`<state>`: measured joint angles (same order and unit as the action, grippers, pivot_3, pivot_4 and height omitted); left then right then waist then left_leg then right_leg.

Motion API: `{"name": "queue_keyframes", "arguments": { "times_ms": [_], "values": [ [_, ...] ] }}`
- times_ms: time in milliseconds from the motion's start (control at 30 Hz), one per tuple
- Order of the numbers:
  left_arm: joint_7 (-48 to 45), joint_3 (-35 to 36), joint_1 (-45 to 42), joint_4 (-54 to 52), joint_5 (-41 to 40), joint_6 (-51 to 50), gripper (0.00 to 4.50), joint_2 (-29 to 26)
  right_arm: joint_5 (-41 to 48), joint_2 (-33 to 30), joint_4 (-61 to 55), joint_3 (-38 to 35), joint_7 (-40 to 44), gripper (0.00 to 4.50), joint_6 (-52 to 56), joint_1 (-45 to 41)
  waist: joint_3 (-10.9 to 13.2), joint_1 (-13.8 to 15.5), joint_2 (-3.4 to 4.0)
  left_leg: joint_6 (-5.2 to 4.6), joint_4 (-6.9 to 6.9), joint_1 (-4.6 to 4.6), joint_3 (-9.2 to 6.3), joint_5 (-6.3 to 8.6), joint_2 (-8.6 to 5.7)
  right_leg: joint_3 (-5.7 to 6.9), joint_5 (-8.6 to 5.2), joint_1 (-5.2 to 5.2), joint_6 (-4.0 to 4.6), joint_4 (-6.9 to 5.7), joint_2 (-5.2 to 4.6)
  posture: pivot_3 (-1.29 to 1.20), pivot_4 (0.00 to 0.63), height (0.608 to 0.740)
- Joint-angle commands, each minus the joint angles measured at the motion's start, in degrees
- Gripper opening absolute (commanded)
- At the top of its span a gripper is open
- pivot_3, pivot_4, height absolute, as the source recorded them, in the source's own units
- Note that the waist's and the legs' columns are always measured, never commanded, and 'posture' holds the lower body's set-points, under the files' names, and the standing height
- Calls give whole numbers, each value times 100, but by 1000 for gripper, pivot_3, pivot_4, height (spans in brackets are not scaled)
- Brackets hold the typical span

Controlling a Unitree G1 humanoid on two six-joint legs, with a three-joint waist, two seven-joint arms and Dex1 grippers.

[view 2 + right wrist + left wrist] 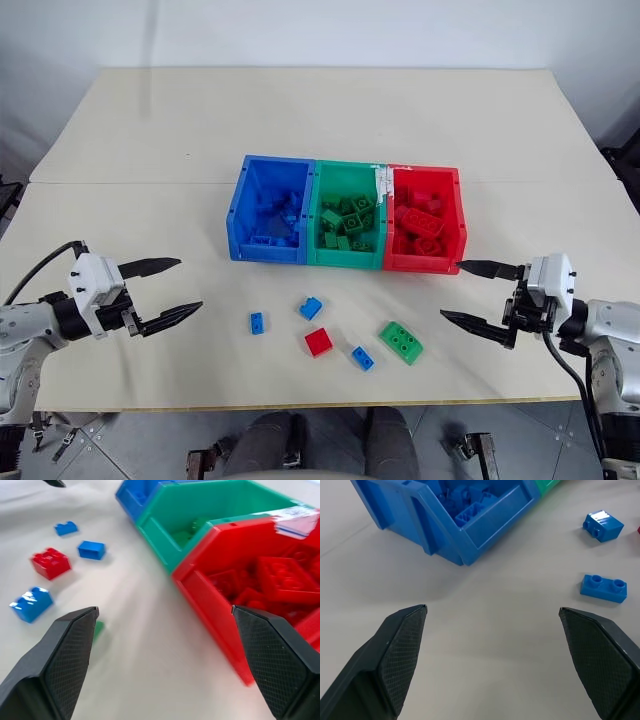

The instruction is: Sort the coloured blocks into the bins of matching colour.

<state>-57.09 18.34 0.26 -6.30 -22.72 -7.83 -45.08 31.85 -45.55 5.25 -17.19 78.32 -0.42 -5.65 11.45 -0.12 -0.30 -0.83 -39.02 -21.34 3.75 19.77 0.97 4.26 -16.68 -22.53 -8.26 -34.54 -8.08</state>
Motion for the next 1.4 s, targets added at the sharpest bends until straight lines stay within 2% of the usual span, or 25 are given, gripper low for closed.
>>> {"name": "queue_keyframes", "arguments": {
  "times_ms": [33,233,533,667,800,1000,1267,1400],
  "values": [
    [39,-29,-32,-325,-122,-160,4500,-37,83,133,-27,-99,-148,4471,-65,-90,0,0,0,0,0,0,0,0,1,0,0,0,0,0,1,0,150,740],
    [-215,-593,-68,-980,-381,-734,4500,-64,161,73,-288,-344,-123,4471,-34,408,0,51,0,0,-1,0,-3,0,-6,1,0,3,0,-4,-8,0,150,740],
    [-392,-2235,-810,-1249,245,-42,4500,617,-113,-357,676,-1605,221,4471,-799,1804,-1,152,4,-8,-4,2,16,2,-26,-1,4,8,-8,5,-8,0,150,740],
    [-466,-2379,-911,-1191,241,128,4500,757,-133,-313,706,-1637,307,4471,-1038,2049,-2,94,5,-4,-4,10,18,1,-22,-7,4,10,-8,5,6,0,150,740],
    [-488,-2259,-934,-1045,191,243,4500,765,-62,-266,-48,-1034,203,4471,-535,1973,-3,-13,7,5,-5,23,24,-4,-12,-19,4,9,-7,4,9,0,150,740],
    [-539,-2047,-771,-1010,108,388,4500,659,-139,-108,-1412,98,-423,4471,434,1687,-3,14,9,11,-8,25,13,-13,1,-22,9,4,2,-10,0,0,150,740],
    [-349,-1823,-439,-1407,46,268,4500,585,-882,311,-1384,1162,-1181,4471,662,1064,-4,31,7,0,-9,10,4,-10,-13,-9,10,1,2,-11,-18,0,150,740],
    [-326,-1662,-291,-1511,-37,175,4500,500,-959,343,-1289,1353,-1135,3538,639,1004,-5,34,7,-4,-9,6,5,-8,-16,-6,10,2,1,-15,-18,0,150,740]
  ]
}}
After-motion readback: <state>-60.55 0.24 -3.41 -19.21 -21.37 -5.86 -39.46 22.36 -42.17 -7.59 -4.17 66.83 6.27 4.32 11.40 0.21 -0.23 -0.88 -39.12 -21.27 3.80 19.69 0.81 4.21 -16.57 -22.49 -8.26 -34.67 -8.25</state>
